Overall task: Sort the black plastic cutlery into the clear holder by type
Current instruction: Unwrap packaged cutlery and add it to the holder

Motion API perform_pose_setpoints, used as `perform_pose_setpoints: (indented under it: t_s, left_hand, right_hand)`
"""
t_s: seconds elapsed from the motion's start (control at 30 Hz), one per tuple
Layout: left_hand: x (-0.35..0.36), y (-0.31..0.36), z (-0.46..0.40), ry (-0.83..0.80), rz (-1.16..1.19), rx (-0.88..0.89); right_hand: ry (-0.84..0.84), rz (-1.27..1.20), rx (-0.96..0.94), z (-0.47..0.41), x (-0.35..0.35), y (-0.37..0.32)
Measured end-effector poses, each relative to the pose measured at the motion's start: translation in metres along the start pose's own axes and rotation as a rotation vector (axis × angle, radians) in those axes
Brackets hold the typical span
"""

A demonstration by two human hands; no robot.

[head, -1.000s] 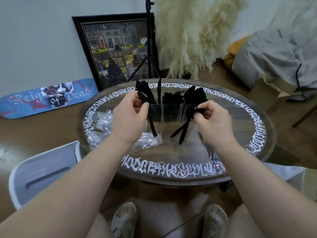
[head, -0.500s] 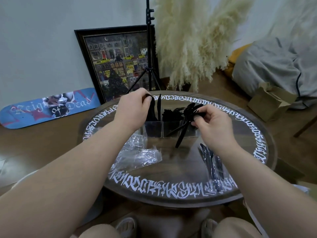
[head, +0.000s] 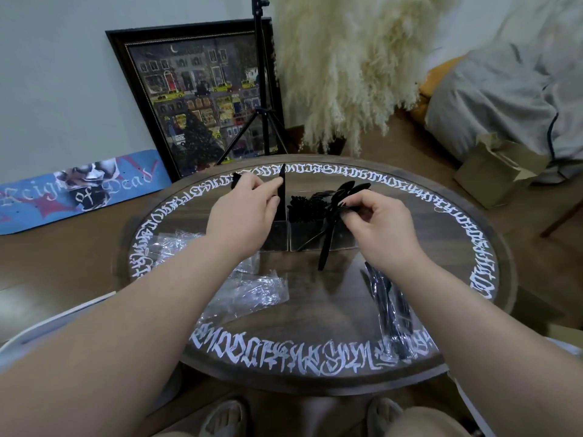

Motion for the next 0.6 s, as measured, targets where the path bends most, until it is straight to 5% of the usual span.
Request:
perform_pose_setpoints:
  t_s: [0.1,0.3,0.6]
  left_hand:
    - [-0.022,0.023,0.008,0.107,0.116,0.127]
    - [-0.020,0.071,0.017,-0.025,0.302,0.298]
    - [-0.136,0.052,-0.025,0.469,0.359,0.199]
  right_hand:
    - [-0.019,-0.003,-0.014,-0.002,0.005,-0.006]
    - [-0.066,0.008,-0.092,0.000,0.013,-0.028]
    - [0.119,-0.195,-0.010,-0.007,-0.033,-0.009]
Point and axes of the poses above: each hand's wrist, its own z-axis away from the middle knuckle, its own x-axis out of the palm, y = z × x, the point moved 10 cm from there along -z, towards the middle knuckle, and after that the axes turned 2 degrees about -x, right-handed, at the moved point
